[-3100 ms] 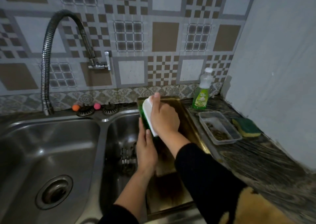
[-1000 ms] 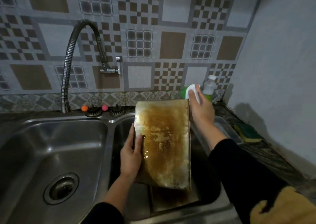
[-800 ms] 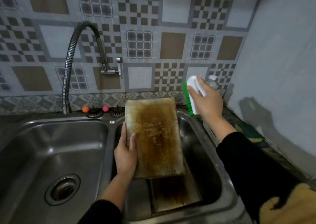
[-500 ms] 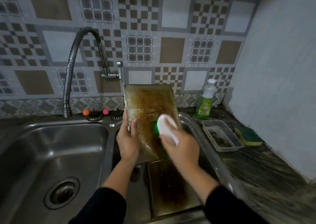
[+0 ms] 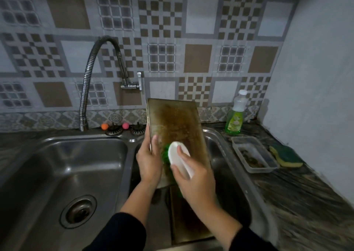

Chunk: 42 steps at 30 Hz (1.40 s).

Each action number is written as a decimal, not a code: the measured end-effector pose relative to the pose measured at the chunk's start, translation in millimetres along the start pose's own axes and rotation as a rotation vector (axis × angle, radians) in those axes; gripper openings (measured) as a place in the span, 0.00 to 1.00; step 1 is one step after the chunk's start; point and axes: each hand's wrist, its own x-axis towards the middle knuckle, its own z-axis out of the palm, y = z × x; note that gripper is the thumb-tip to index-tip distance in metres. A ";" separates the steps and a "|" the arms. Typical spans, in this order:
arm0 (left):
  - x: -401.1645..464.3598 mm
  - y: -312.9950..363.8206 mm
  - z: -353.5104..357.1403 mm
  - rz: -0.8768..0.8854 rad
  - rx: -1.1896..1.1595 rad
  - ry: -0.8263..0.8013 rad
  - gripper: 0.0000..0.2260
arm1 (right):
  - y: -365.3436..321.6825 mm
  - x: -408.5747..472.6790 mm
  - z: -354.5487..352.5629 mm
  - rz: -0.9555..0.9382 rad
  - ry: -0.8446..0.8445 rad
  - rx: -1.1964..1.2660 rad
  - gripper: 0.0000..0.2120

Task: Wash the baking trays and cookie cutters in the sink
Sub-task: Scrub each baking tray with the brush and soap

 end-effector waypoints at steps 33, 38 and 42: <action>-10.9 32.9 -64.9 0.422 1.109 -0.249 0.26 | -92.3 121.5 25.9 0.419 0.066 0.033 0.39; 9.2 20.5 -117.9 0.270 0.688 -0.328 0.23 | -102.8 106.0 34.8 0.415 0.101 0.371 0.28; 41.7 -16.6 -167.7 -0.046 0.861 -0.366 0.27 | -118.7 95.3 48.2 0.525 0.037 0.624 0.26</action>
